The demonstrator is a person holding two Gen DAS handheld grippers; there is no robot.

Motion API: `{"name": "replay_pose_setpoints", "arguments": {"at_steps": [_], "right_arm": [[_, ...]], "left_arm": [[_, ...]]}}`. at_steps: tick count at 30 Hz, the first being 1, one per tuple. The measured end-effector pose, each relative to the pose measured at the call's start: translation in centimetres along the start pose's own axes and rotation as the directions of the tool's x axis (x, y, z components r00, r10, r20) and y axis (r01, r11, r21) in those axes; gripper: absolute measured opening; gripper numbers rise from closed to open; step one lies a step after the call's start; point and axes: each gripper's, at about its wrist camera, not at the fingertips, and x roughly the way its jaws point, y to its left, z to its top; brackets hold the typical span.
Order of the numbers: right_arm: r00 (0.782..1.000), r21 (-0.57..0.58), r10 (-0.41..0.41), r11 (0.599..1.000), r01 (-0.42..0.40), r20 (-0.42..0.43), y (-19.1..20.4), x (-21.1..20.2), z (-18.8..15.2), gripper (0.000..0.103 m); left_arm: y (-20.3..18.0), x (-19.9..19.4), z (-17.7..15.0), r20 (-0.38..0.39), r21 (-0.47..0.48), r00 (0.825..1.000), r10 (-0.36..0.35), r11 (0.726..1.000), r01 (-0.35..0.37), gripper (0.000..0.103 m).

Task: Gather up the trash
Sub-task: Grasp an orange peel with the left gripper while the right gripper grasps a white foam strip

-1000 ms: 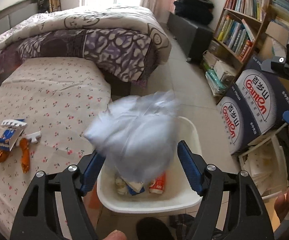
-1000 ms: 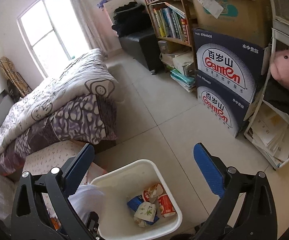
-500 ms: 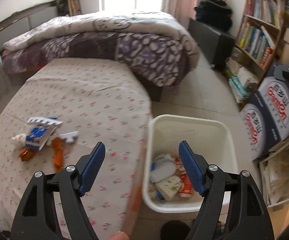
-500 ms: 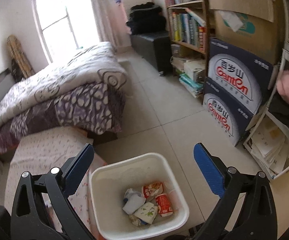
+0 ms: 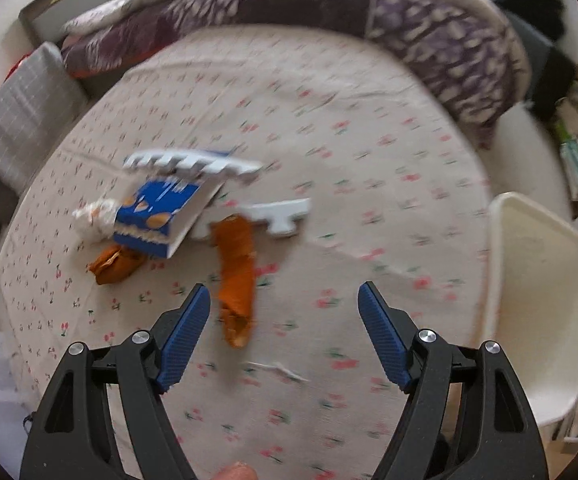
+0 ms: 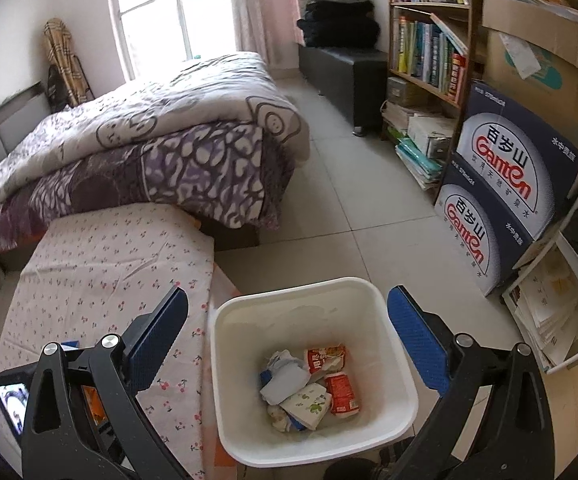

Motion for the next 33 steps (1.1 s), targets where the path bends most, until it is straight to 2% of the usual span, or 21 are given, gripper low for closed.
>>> {"name": "replay_pose_setpoints", "arguments": {"at_steps": [4, 6, 7, 9, 10, 12, 17, 19, 21, 22, 25, 26, 28, 30, 33], "right_arm": [[1.000, -0.008, 0.014, 1.000, -0.014, -0.027, 1.2, 0.6, -0.3, 0.096], [0.999, -0.018, 0.022, 1.000, -0.023, -0.044, 2.2, 0.9, -0.6, 0.096], [0.998, -0.023, 0.026, 0.999, -0.027, -0.051, 2.7, 1.1, -0.7, 0.096], [0.997, -0.033, 0.038, 0.999, -0.041, -0.070, 3.8, 1.4, -1.1, 0.096], [0.996, -0.037, 0.044, 0.998, -0.047, -0.078, 4.3, 1.5, -1.3, 0.096], [0.993, -0.047, 0.063, 0.997, -0.068, -0.102, 5.8, 1.9, -1.8, 0.096], [0.983, -0.097, 0.100, 0.989, -0.116, -0.156, 9.4, 2.7, -3.2, 0.096], [0.979, -0.139, 0.113, 0.981, -0.138, -0.171, 11.0, 3.0, -4.0, 0.096], [0.975, -0.235, 0.136, 0.956, -0.176, -0.178, 13.4, 3.4, -5.0, 0.096], [0.972, -0.288, 0.149, 0.937, -0.198, -0.185, 14.5, 3.7, -5.5, 0.096], [0.941, -0.466, 0.224, 0.824, -0.322, -0.254, 19.2, 4.6, -6.7, 0.096], [0.919, -0.522, 0.259, 0.762, -0.384, -0.299, 21.6, 5.1, -6.9, 0.096], [0.886, -0.562, 0.298, 0.689, -0.458, -0.356, 24.4, 5.8, -7.1, 0.096], [0.842, -0.581, 0.334, 0.614, -0.535, -0.423, 27.7, 6.7, -7.3, 0.095], [0.767, -0.535, 0.363, 0.559, -0.634, -0.529, 31.5, 8.2, -8.2, 0.092]], "left_arm": [[1.6, 2.3, 0.0, -0.055, -0.012, 0.998, 0.000, 1.000, 0.000, 0.072], [2.3, 3.0, 0.0, -0.076, -0.020, 0.996, -0.036, 0.999, 0.034, 0.055], [2.6, 3.2, 0.0, -0.079, -0.025, 0.995, -0.064, 0.998, 0.063, 0.053], [3.2, 3.0, -0.1, -0.077, -0.021, 0.992, -0.097, 0.995, 0.096, 0.028], [3.4, 3.0, -0.3, -0.081, -0.017, 0.991, -0.108, 0.994, 0.106, 0.022], [4.1, 2.8, -0.7, -0.092, -0.020, 0.985, -0.143, 0.990, 0.142, 0.021], [7.1, 1.8, -2.0, -0.119, -0.035, 0.978, -0.170, 0.985, 0.167, 0.020], [8.4, 1.1, -2.5, -0.117, -0.046, 0.978, -0.172, 0.985, 0.168, 0.020], [11.0, -0.4, -3.5, -0.108, -0.073, 0.977, -0.183, 0.982, 0.176, 0.020], [12.0, -0.9, -3.8, -0.103, -0.081, 0.978, -0.183, 0.981, 0.175, 0.020], [16.0, -3.0, -4.5, -0.063, -0.121, 0.986, -0.156, 0.982, 0.148, 0.020], [17.5, -3.7, -4.5, -0.043, -0.145, 0.987, -0.152, 0.979, 0.144, 0.020], [19.8, -4.8, -4.3, -0.012, -0.194, 0.987, -0.158, 0.969, 0.152, 0.020], [21.9, -6.0, -4.2, 0.021, -0.247, 0.987, -0.161, 0.955, 0.161, 0.020], [23.9, -7.3, -3.7, 0.059, -0.298, 0.985, -0.164, 0.938, 0.174, 0.020]]}}
